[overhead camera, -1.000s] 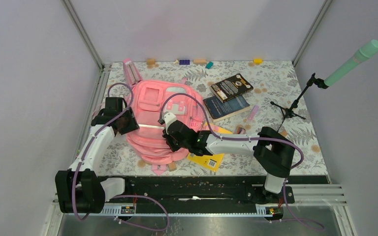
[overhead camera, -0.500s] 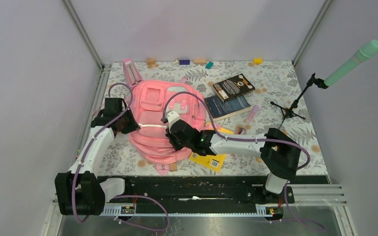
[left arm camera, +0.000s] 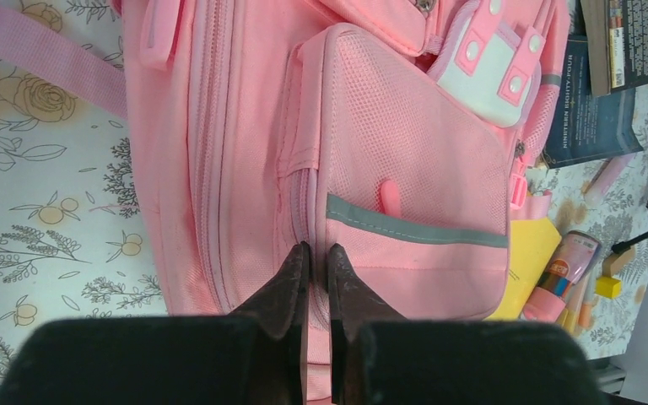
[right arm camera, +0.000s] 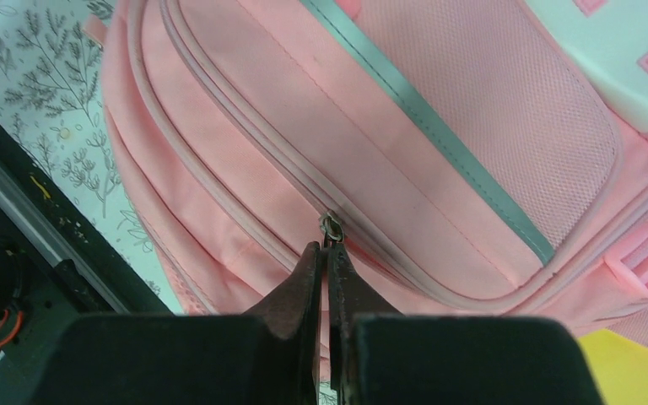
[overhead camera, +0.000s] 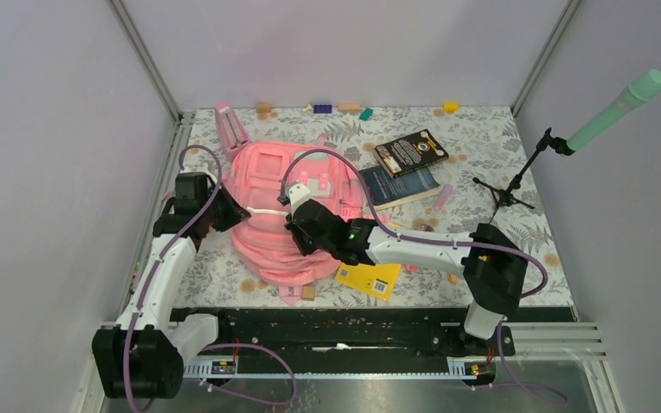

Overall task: Pack the student bag
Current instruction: Unzip the student bag at the center of the board.

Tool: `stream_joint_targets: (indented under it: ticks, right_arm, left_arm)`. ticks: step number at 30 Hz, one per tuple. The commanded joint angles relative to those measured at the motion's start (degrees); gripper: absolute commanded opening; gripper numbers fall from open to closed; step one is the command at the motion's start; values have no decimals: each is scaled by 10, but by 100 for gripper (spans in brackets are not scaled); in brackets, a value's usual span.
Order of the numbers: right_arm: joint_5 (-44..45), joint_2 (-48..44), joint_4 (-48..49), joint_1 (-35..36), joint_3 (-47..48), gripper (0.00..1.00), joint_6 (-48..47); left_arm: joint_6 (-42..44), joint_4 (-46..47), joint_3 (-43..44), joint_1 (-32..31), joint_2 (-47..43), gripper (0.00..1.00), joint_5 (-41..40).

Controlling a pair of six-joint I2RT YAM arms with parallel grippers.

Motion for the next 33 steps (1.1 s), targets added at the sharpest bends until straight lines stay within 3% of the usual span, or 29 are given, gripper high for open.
stream_joint_targets:
  ticks: [1,15,28,29,33]
  right_arm:
    - [-2,4,33,2,65,0,15]
    - [-23,74,47,3,141,0,6]
    - [-40,126,52,13,214,1,-63]
    - [-37,116,54,15,208,7,-72]
    - [-32,60,70,18,157,45,-100]
  left_arm:
    - [-17,66,27,-7,0,0,75]
    - [8,98,4,-7,34,0,119]
    - [16,94,7,-6,55,0,127]
    - [19,90,8,-6,55,0,123]
    - [24,82,13,0,59,0,117]
